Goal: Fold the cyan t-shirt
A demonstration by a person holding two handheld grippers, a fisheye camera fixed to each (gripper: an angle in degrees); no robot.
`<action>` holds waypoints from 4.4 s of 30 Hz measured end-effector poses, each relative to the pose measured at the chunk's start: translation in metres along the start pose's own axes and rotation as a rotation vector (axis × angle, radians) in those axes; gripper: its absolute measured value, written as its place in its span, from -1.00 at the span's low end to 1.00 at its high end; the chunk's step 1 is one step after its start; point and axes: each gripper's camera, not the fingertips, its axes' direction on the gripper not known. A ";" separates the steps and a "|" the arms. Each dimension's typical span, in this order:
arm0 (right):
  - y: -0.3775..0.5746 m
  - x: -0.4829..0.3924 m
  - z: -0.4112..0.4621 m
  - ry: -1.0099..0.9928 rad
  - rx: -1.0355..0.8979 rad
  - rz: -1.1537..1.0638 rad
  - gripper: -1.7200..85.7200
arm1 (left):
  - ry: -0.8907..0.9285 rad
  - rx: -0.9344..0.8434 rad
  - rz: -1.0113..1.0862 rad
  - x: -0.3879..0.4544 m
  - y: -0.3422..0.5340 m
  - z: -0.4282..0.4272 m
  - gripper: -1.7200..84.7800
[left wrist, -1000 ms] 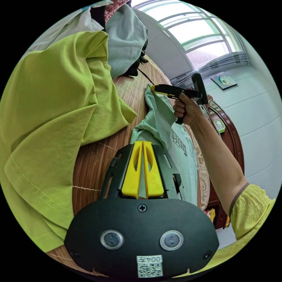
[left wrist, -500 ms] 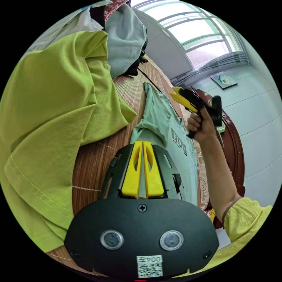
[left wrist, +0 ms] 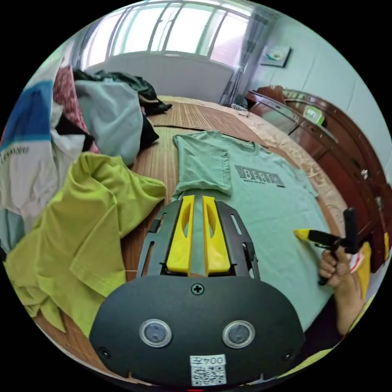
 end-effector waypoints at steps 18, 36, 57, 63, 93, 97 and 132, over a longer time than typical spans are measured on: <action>-0.085 -0.112 -0.084 -0.222 -0.057 -0.012 -0.82 | -0.247 -0.254 0.445 0.155 0.040 0.161 -0.77; -0.119 -0.234 -0.062 -0.241 -0.118 0.001 -0.82 | -0.309 -0.205 0.901 0.283 0.125 0.230 -0.85; -0.143 -0.338 -0.022 -0.267 -0.113 0.031 -0.84 | -0.166 -0.288 0.506 0.064 0.088 0.296 -0.88; -0.151 -0.359 -0.017 -0.286 -0.089 0.049 -0.85 | -0.218 -0.009 0.373 0.013 0.072 0.244 -0.90; -0.204 -0.459 -0.064 -0.204 0.053 0.051 -0.80 | 0.244 -0.233 -0.182 -0.184 0.335 0.280 -0.95; -0.203 -0.443 -0.144 -0.238 0.266 0.127 -0.82 | 0.288 -0.228 -0.209 -0.202 0.361 0.302 -0.96; -0.243 -0.475 -0.237 -0.448 0.369 0.274 -0.84 | 0.261 -0.558 0.399 0.538 0.154 0.816 -0.74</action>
